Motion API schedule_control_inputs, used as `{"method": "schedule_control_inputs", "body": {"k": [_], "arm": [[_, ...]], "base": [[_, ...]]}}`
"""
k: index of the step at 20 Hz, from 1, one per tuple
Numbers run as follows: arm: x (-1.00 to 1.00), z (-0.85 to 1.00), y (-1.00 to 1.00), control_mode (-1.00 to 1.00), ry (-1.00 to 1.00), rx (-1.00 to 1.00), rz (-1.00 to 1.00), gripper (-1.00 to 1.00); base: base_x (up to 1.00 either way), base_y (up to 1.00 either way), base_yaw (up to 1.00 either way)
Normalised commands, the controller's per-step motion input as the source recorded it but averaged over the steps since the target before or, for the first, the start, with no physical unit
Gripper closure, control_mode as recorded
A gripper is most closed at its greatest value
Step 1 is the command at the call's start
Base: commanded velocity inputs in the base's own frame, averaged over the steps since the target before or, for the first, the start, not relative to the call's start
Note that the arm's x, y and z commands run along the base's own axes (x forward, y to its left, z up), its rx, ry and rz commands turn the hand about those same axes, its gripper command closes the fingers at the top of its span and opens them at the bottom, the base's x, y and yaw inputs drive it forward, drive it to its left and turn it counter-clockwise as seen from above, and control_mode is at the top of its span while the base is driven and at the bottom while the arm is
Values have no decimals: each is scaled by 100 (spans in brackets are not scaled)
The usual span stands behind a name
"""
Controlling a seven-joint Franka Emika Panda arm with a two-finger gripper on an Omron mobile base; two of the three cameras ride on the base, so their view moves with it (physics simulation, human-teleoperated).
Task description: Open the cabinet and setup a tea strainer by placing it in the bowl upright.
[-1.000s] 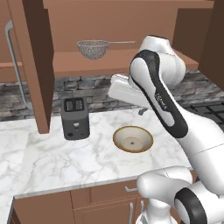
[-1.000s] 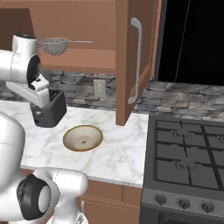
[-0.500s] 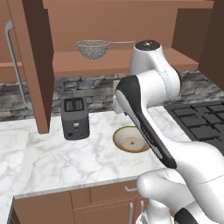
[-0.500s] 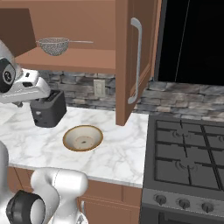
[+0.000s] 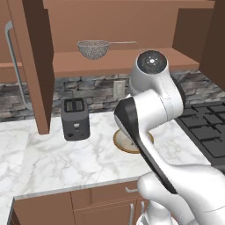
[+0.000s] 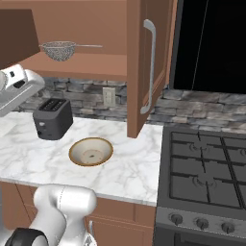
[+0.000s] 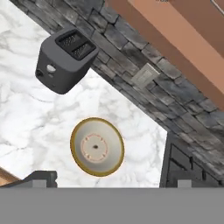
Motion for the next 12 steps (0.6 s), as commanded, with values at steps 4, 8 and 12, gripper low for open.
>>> {"method": "schedule_control_inputs", "body": {"k": [4,8,12], "arm": [[29,59,8,-100,-8,-13,14,-100],[36,66,8,-100,0,-2,3,-100],[26,42,4,-100,0,7,2,-100]], "base": [[0,0,0],[0,0,0],[0,0,0]]}}
